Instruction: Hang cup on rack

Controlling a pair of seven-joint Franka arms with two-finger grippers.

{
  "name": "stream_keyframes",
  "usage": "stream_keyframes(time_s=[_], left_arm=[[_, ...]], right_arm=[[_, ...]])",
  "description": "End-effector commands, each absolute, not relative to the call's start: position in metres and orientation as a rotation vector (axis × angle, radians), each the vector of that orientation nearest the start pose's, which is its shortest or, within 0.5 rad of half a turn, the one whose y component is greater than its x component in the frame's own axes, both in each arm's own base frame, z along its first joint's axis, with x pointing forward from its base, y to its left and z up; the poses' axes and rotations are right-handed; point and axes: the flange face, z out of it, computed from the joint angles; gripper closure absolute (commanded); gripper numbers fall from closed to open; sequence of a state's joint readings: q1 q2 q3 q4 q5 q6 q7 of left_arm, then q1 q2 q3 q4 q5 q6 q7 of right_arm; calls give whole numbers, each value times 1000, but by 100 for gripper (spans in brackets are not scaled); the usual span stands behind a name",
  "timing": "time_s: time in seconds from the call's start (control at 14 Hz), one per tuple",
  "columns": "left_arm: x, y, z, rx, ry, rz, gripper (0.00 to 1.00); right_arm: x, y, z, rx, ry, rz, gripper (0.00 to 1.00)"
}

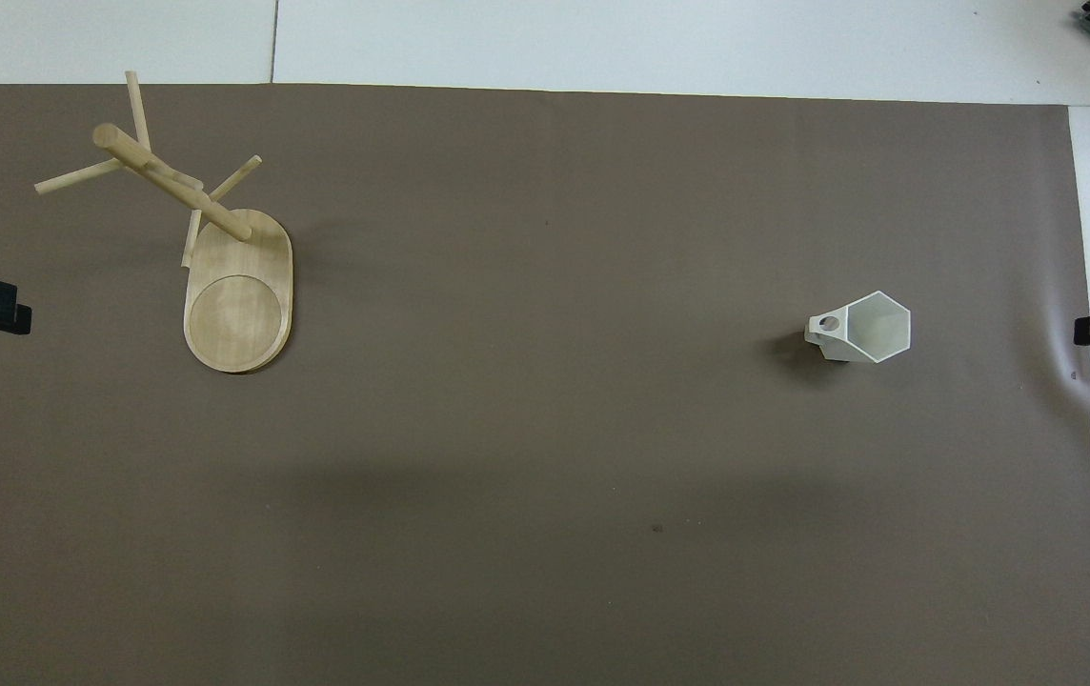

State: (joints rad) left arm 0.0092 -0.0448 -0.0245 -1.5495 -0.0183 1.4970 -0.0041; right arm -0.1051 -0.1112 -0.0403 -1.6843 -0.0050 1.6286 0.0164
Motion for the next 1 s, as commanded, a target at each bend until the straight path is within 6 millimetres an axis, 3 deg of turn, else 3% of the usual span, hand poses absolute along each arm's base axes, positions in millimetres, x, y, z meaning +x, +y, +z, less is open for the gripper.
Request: stream_keyframes(time_s=[0.0,0.43,0.93], left_arm=[[528,-7,656,-3149,-1,-14,0],[529,-8,656,-3149,6,-24,0],[529,-8,656,-3149,6,-24,0]], right_arm=[[515,-79,630,-3121,221,-138,0],[523,-81,622,-3135,164,-152,0],[551,-84,556,-3139,165,-154,0]])
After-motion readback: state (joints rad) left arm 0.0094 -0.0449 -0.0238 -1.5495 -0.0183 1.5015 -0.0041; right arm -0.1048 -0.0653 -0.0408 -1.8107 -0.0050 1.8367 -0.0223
